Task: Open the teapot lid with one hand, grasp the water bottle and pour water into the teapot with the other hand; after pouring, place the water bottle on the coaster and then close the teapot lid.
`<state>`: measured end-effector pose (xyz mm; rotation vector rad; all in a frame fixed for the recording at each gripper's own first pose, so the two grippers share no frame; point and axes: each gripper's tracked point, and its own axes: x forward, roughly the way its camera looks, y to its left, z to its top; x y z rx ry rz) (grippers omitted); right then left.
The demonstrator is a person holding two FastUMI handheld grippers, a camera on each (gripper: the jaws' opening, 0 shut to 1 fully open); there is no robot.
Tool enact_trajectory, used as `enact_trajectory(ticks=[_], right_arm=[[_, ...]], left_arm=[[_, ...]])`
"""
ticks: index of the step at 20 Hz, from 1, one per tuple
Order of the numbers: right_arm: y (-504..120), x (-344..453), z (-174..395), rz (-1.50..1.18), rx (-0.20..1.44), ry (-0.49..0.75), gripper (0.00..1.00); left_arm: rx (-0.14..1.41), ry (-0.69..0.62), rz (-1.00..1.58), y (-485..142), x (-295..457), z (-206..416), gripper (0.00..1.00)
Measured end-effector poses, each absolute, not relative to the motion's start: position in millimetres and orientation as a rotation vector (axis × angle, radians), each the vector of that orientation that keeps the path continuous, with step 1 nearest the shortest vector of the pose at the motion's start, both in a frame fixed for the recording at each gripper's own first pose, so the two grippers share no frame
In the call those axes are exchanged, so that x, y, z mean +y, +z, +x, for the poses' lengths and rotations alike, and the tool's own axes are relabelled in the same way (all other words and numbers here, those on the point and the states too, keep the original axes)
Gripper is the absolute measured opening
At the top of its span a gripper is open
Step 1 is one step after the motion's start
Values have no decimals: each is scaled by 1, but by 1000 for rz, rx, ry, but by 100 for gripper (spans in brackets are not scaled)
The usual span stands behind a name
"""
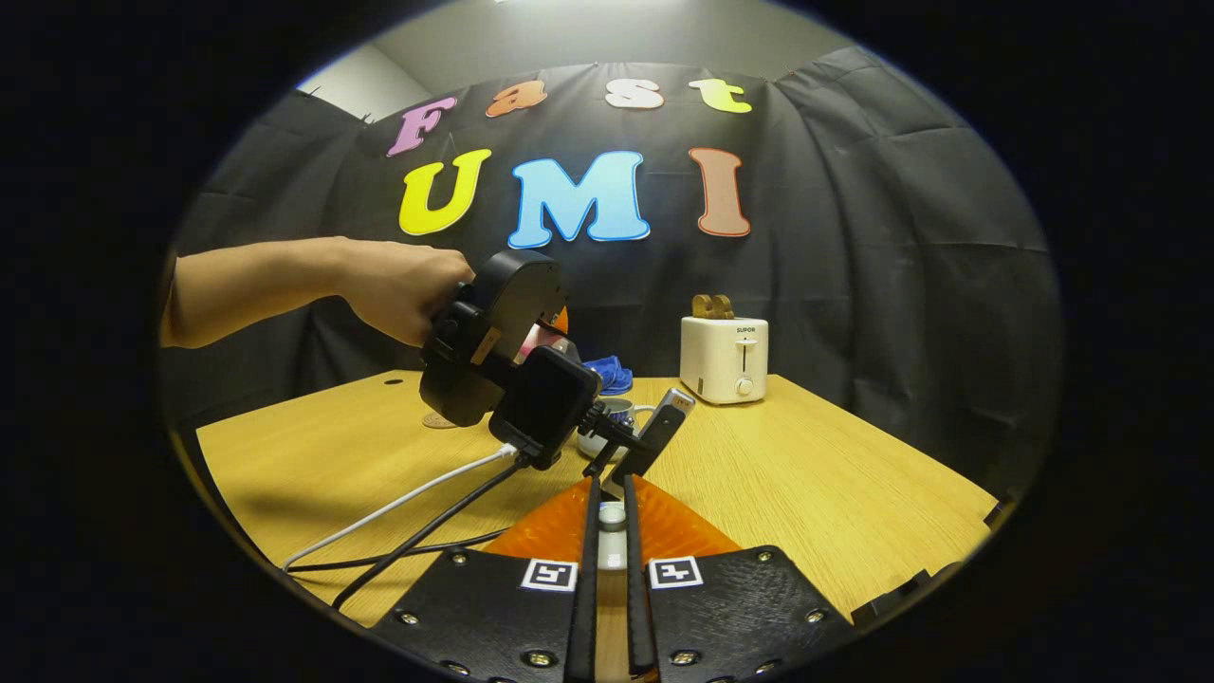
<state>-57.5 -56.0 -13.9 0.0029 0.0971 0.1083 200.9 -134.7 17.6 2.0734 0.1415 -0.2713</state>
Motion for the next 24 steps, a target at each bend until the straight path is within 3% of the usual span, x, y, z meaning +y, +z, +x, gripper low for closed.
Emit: enact_trajectory(ticks=[24], right_arm=[[-14,-60,-58,1,99,103,13]], left_arm=[[117,-283,2188,23,-143,197,88]])
